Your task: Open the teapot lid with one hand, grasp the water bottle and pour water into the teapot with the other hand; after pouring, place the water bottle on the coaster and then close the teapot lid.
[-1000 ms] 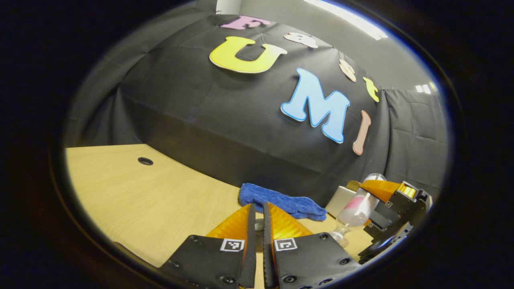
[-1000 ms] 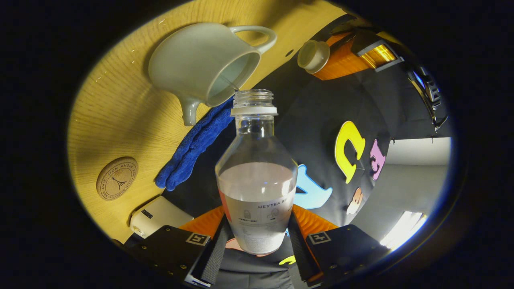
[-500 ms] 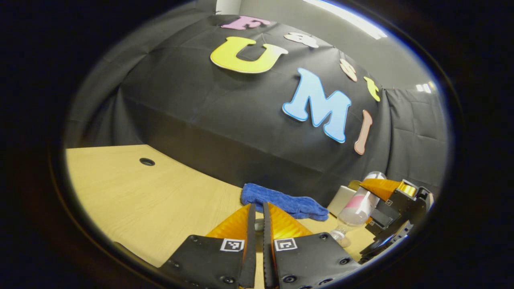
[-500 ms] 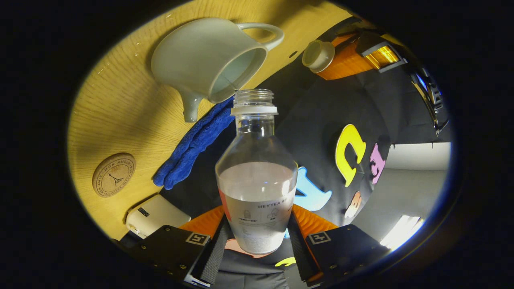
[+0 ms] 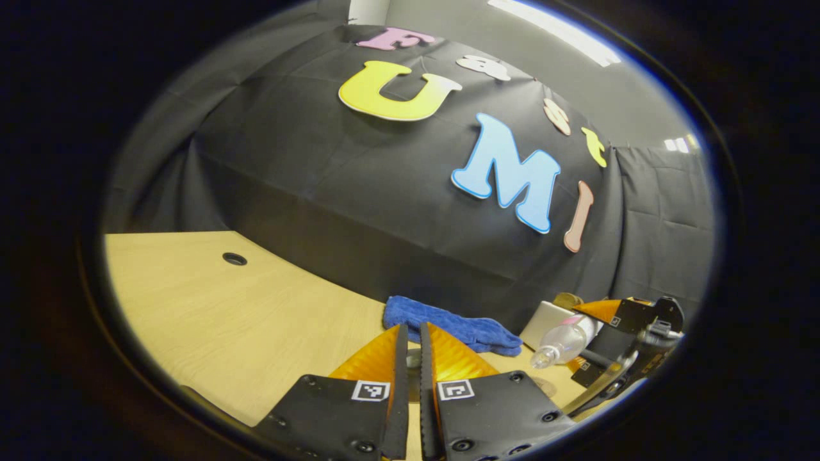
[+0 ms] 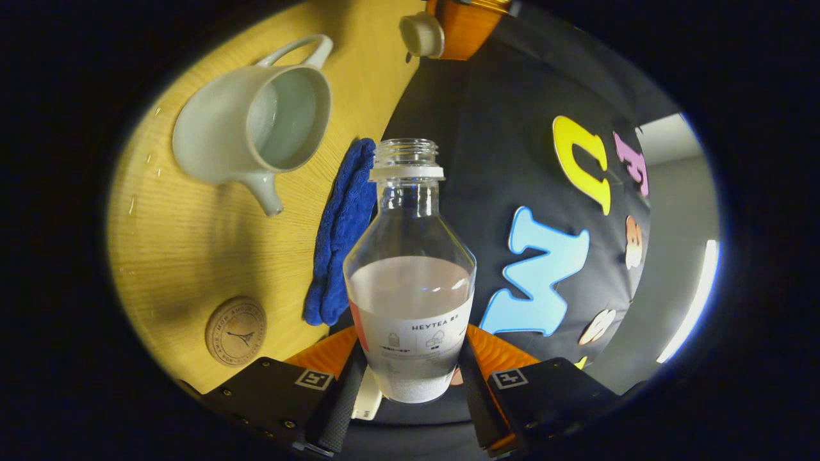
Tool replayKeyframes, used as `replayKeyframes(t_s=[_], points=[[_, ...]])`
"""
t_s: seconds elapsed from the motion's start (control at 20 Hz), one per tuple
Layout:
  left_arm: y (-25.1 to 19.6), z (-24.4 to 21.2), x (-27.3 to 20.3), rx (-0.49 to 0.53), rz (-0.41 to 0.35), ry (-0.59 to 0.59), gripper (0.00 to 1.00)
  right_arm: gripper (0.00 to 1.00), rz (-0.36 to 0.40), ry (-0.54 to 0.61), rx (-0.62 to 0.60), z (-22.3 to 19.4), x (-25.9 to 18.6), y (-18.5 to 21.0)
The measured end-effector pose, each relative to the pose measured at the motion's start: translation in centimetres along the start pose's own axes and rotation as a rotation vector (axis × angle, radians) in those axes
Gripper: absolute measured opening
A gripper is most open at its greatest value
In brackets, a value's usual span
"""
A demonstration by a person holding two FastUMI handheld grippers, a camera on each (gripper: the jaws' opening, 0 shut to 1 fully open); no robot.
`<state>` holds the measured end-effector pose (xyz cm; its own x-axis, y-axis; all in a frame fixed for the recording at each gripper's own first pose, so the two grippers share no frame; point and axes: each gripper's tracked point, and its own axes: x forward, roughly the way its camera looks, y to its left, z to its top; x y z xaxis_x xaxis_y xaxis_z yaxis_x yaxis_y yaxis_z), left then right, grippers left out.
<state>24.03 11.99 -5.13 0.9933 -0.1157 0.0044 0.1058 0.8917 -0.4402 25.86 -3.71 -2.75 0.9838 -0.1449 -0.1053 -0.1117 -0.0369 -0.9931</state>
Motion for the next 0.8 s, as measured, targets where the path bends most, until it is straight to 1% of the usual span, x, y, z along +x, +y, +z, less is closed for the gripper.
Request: replayKeyframes(t_s=[0.05, 0.1, 0.15, 0.25, 0.4, 0.45, 0.5, 0.55, 0.6, 0.8], points=[[0.1, -0.1, 0.1, 0.001, 0.001, 0.002, 0.17, 0.74, 0.023, 0.012, 0.047, -0.2, 0.0, 0.4], [0.1, -0.2, 0.2, 0.001, 0.0, 0.003, 0.17, 0.74, 0.043, 0.021, 0.091, -0.3, -0.1, 0.8], [0.1, -0.1, 0.1, 0.0, 0.0, 0.003, 0.1, 0.75, 0.06, 0.032, 0.131, -0.5, -0.2, 1.1], [0.1, 0.0, 0.1, -0.002, -0.003, 0.003, 0.17, 0.75, 0.094, 0.055, 0.22, -0.9, -0.2, 1.7], [0.0, -0.2, 0.1, -0.004, -0.008, 0.007, 0.17, 0.75, 0.164, 0.088, 0.371, -1.4, -0.2, 2.7], [-0.1, -0.1, 0.1, -0.004, -0.008, 0.008, 0.13, 0.75, 0.186, 0.096, 0.432, -1.6, -0.3, 3.1], [-0.1, -0.3, 0.2, -0.007, -0.009, 0.007, 0.17, 0.75, 0.211, 0.109, 0.495, -1.8, -0.4, 3.5], [-0.1, -0.2, 0.2, -0.01, -0.011, 0.007, 0.13, 0.75, 0.235, 0.126, 0.559, -1.8, -0.1, 3.8], [-0.2, -0.2, 0.2, -0.012, -0.012, 0.006, 0.17, 0.75, 0.257, 0.141, 0.628, -1.9, 0.3, 4.0], [-0.4, -0.4, 0.2, -0.014, -0.02, 0.011, 0.17, 0.75, 0.316, 0.19, 0.878, -3.2, 0.5, 5.0]])
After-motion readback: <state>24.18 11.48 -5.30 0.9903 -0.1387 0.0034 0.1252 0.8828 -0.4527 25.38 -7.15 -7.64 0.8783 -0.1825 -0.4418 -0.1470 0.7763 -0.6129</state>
